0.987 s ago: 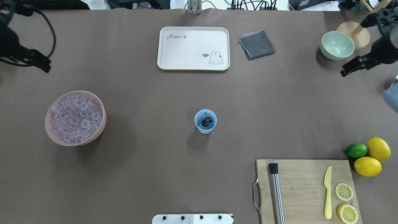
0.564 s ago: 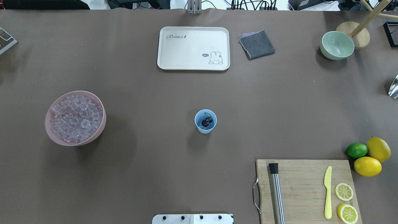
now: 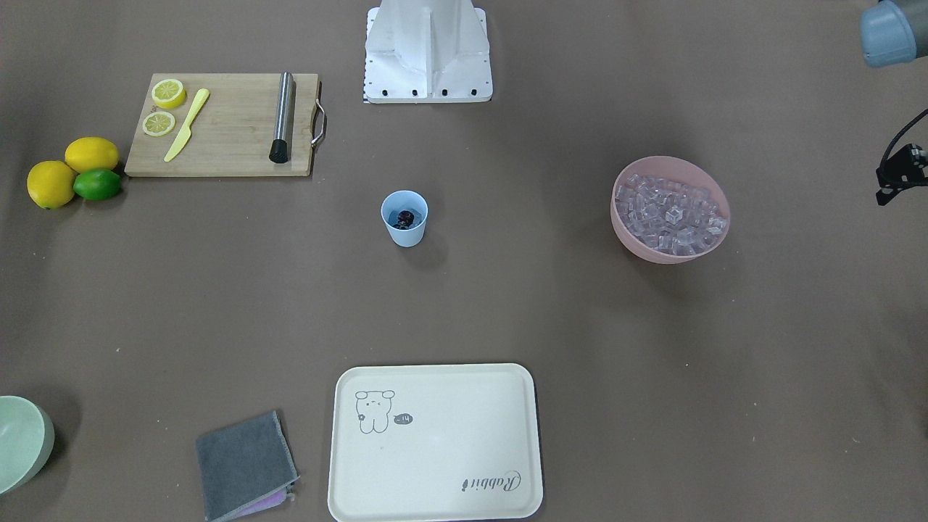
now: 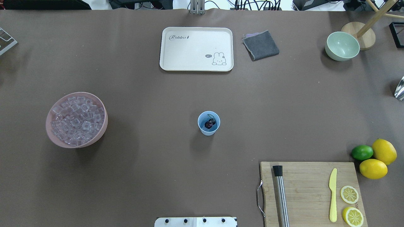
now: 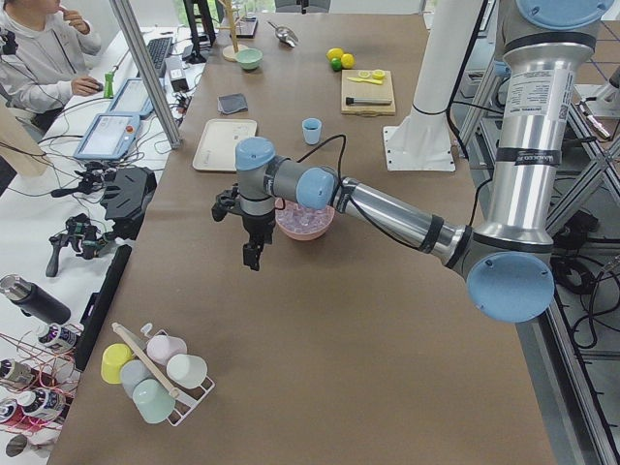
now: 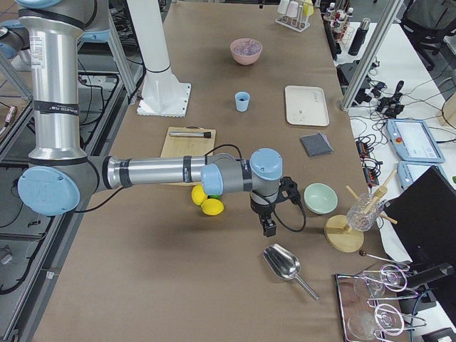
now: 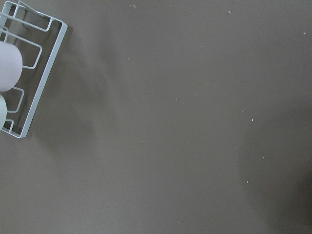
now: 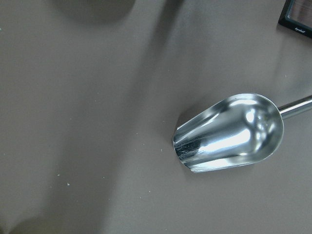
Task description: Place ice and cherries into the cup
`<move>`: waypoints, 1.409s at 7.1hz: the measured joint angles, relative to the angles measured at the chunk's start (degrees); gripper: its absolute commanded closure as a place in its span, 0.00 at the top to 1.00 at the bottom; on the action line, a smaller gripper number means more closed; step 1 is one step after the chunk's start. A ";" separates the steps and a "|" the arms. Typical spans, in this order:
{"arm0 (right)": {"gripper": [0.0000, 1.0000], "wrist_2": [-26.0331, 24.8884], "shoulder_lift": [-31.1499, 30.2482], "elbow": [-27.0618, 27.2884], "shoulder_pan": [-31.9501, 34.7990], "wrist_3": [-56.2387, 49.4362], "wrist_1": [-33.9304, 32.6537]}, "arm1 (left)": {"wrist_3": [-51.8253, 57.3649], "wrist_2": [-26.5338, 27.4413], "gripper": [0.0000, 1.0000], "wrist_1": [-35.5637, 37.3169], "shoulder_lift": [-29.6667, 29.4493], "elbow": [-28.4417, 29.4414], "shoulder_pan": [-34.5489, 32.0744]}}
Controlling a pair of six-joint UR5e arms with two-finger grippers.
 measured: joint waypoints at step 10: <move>0.99 2.97 0.96 -1.15 3.28 0.33 -3.51 | 0.21 -7.33 0.97 -1.80 1.52 6.92 -8.98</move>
